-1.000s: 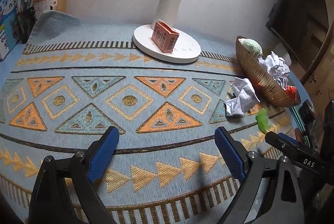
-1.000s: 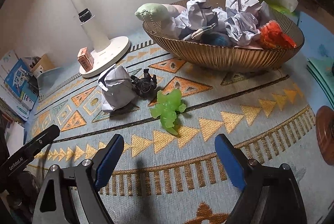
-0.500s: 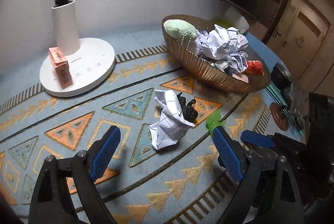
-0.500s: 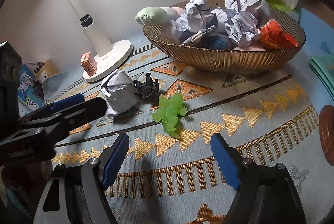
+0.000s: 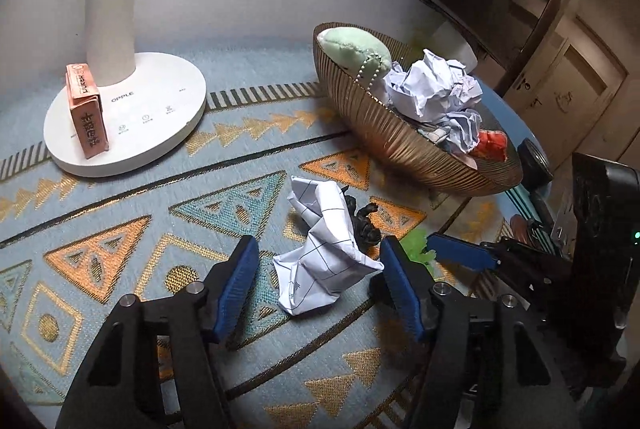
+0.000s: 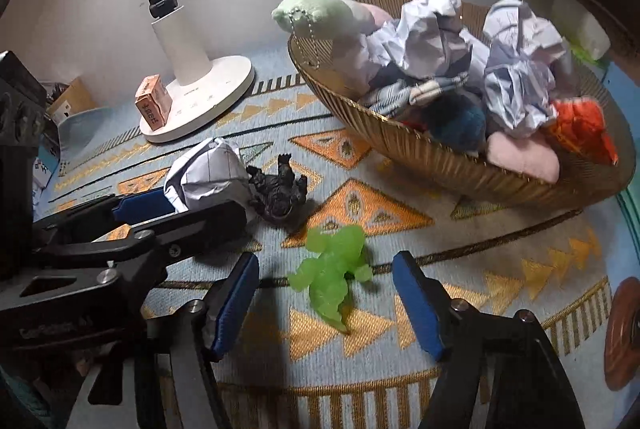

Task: Organize objects
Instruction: 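Grasp the white paper ball with the left tool while the right tool grasps the green figure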

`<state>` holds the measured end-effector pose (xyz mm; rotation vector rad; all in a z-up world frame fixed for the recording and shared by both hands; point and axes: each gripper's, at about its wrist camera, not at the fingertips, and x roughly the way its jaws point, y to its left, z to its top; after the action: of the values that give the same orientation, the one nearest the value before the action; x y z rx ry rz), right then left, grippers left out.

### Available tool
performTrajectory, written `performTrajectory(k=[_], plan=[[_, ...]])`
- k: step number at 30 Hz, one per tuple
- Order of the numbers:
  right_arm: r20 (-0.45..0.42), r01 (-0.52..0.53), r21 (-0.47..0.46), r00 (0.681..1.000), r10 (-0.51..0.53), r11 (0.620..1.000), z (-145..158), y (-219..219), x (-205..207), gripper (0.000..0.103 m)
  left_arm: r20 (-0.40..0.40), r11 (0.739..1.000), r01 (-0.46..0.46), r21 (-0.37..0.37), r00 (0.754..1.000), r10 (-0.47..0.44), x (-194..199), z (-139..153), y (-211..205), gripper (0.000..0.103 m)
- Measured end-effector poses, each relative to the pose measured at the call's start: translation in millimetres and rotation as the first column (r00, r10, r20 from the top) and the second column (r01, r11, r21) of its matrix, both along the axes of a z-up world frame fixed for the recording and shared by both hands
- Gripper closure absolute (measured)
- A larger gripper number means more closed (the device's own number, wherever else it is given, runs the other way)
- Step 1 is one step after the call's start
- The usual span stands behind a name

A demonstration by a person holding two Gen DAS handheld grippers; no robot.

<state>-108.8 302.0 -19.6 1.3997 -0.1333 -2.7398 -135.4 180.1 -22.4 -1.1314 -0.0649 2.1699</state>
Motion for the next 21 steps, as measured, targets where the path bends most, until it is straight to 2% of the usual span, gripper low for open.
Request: performTrajectory(k=[3, 10, 13, 16, 21], plan=[[-0.015, -0.02, 0.013, 1.0, 0.02, 1.0, 1.0, -3.9, 1.9, 0.063, -0.01, 1.0, 0.007, -0.025, 1.0, -0.007, 2.0, -0.5, 4.7, 0.073], [-0.07, -0.11, -0.074, 0.992, 0.105, 0.991, 18.7, -4.5, 35.5, 0.063, -0.043, 1.0, -0.024, -0.013, 0.999, 0.023, 27.4, 21.9, -19.7, 0.074], [-0.092, -0.173, -0.055, 0.982, 0.168, 0.983, 24.2, -13.0, 56.9, 0.063, -0.07, 0.998, -0.059, -0.028, 0.996, 0.057, 55.8, 30.0, -39.8, 0.074], [-0.085, -0.211, -0.036, 0.975, 0.207, 0.977, 19.3, -23.9, 69.2, 0.063, -0.046, 0.992, -0.121, -0.03, 0.992, 0.12, 76.0, 22.1, -57.8, 0.074], [-0.021, -0.218, -0.026, 0.976, 0.218, 0.976, 1.5, -34.1, 73.0, 0.063, 0.012, 0.98, -0.198, -0.001, 0.98, 0.198, 87.9, -1.5, -78.8, 0.074]])
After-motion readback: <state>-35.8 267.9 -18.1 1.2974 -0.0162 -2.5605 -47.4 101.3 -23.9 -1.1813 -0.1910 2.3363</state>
